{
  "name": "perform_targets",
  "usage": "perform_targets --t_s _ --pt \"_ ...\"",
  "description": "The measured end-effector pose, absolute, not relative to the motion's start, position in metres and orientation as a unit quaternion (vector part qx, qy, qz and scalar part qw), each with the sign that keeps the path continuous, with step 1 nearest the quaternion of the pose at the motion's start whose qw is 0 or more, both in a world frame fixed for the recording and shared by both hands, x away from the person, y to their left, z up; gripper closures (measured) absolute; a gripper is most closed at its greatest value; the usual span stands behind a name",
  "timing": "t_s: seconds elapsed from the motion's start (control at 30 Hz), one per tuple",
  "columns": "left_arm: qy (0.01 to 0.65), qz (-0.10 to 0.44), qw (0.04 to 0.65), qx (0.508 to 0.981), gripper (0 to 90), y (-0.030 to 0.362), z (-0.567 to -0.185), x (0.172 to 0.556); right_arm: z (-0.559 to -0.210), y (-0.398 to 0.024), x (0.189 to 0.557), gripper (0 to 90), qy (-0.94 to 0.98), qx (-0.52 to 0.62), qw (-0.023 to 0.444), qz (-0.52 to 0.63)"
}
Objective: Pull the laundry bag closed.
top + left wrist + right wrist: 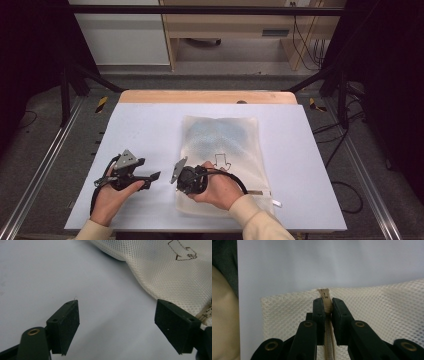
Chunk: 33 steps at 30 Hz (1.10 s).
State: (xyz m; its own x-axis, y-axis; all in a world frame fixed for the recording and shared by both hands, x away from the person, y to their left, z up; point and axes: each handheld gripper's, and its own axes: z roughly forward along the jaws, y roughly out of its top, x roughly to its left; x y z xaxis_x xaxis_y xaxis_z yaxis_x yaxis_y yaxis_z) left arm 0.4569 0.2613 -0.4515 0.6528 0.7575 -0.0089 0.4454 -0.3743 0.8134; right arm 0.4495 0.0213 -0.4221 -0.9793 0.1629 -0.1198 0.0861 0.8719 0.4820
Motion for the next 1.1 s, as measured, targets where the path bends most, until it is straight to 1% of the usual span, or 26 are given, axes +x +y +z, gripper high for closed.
perform_targets --t_s 0.17,0.37,0.53,0.57,0.6,0.63,0.67,0.73,0.77,0.87,1.0,1.1 --pt "0.370 0.181 0.429 0.804 21.8 0.264 -0.447 0.455 -0.408 0.016 0.450 81.4 0.959 0.068 0.090 0.259" --pt "0.366 0.170 0.442 0.801 22.0 0.267 -0.443 0.453 -0.399 0.013 0.451 81.5 0.956 0.072 0.093 0.267" --pt "0.356 0.134 0.456 0.805 28.2 0.265 -0.442 0.453 -0.391 0.008 0.448 81.6 0.951 0.068 0.106 0.282" --pt "0.356 0.134 0.456 0.805 30.6 0.265 -0.442 0.453 -0.391 0.007 0.446 81.6 0.950 0.068 0.107 0.286" --pt "0.349 0.114 0.463 0.807 32.1 0.264 -0.442 0.453 -0.390 0.006 0.445 81.6 0.949 0.068 0.108 0.287" --pt "0.349 0.114 0.463 0.807 35.6 0.264 -0.442 0.453 -0.390 0.006 0.445 81.6 0.949 0.066 0.108 0.289" --pt "0.334 0.102 0.459 0.817 36.9 0.261 -0.444 0.453 -0.390 0.005 0.444 81.6 0.948 0.066 0.109 0.290" --pt "0.326 0.093 0.456 0.823 36.7 0.259 -0.446 0.453 -0.390 0.004 0.442 81.6 0.948 0.063 0.113 0.290" --pt "0.322 0.080 0.455 0.826 36.7 0.258 -0.448 0.454 -0.390 0.004 0.442 81.6 0.948 0.063 0.113 0.290" --pt "0.328 0.060 0.458 0.824 36.6 0.253 -0.453 0.456 -0.391 0.003 0.438 81.6 0.947 0.060 0.121 0.293" --pt "0.347 0.031 0.476 0.808 35.1 0.247 -0.454 0.463 -0.394 0.004 0.433 81.7 0.945 0.057 0.128 0.297" --pt "0.362 0.028 0.481 0.798 34.8 0.246 -0.454 0.466 -0.396 0.004 0.431 81.7 0.944 0.055 0.134 0.298"
